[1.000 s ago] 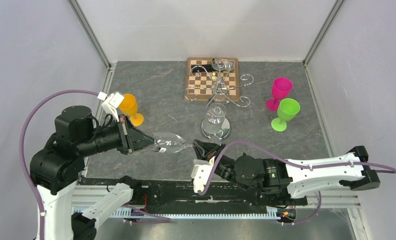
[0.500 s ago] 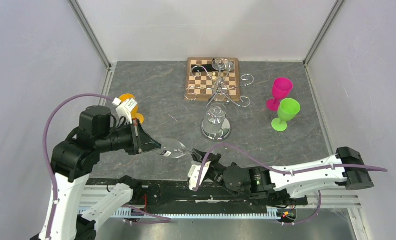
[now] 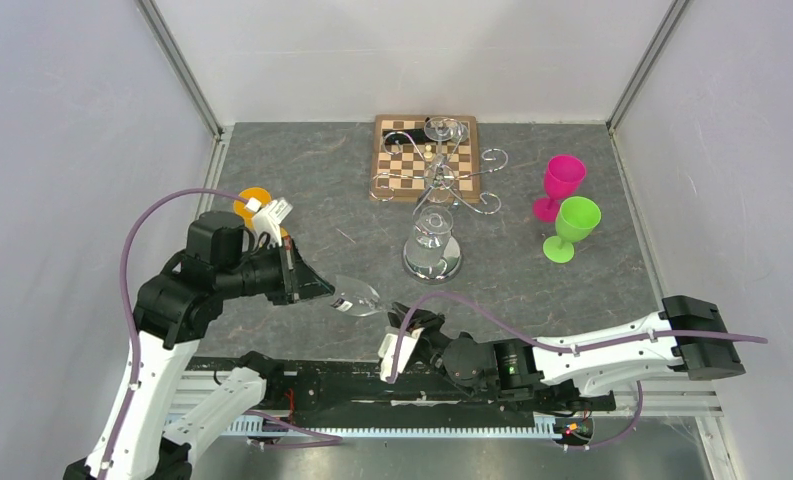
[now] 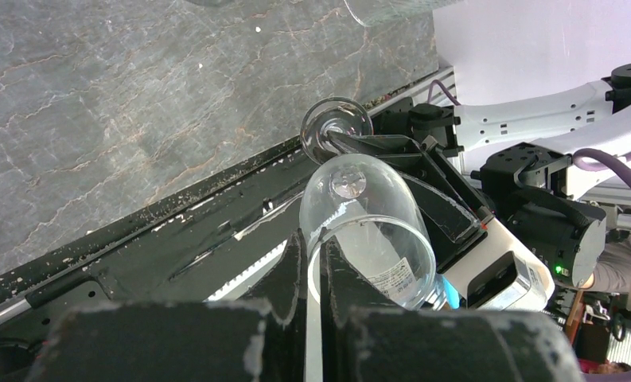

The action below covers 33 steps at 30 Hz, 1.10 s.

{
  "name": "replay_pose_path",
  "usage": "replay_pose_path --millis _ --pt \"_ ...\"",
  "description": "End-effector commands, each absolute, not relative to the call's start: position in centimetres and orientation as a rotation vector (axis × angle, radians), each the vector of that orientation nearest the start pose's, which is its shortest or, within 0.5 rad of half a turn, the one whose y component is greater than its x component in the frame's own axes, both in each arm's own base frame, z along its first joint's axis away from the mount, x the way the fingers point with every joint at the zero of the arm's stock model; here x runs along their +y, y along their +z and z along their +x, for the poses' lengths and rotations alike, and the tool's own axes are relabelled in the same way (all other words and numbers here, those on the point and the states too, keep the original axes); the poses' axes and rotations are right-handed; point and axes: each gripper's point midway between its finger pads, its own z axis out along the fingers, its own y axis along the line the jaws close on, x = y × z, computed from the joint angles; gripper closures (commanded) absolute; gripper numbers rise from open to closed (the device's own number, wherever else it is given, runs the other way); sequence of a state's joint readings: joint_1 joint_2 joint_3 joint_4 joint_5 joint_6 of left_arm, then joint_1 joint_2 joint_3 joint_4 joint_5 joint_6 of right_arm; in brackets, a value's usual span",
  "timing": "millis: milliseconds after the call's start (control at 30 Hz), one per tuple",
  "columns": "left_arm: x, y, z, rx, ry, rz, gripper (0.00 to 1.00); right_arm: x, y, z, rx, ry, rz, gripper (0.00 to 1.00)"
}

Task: Take the wine glass off the wine glass rack
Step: Place the wine glass at the center of the board.

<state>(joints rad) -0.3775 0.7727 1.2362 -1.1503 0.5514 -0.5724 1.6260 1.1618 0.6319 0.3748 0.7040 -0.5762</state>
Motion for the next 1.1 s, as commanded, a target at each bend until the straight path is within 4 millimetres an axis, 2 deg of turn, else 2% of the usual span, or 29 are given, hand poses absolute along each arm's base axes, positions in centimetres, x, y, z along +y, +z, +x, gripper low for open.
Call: replay_pose_path --millis 0,100,300,400,533,933,1067 --pt "-17.9 33.4 12.9 2.208 -1.201 0.142 0.98 35.9 22.5 10.2 1.162 0.27 -1.181 0.73" --pt "-17.9 33.0 13.1 2.218 -1.192 0.142 0.98 35.7 22.2 10.4 1.17 0.263 -1.178 0.69" --pt "-17.9 32.4 13.5 2.233 -1.179 0.141 0.98 35.3 21.7 11.0 1.196 0.256 -1.158 0.52" --pt "-17.9 31.9 13.7 2.245 -1.167 0.14 0.98 35.2 22.1 11.2 1.201 0.256 -1.139 0.4" --pt "-17.7 31.3 13.9 2.261 -1.139 0.141 0.98 35.0 23.0 11.3 1.202 0.258 -1.112 0.3" --pt "-17.0 29.7 13.8 2.328 -1.055 0.176 0.98 34.7 26.1 11.5 1.2 0.282 -1.062 0.21" --pt "-16.1 29.1 14.0 2.36 -0.974 0.181 0.98 34.4 27.9 11.4 1.224 0.313 -1.033 0.21"
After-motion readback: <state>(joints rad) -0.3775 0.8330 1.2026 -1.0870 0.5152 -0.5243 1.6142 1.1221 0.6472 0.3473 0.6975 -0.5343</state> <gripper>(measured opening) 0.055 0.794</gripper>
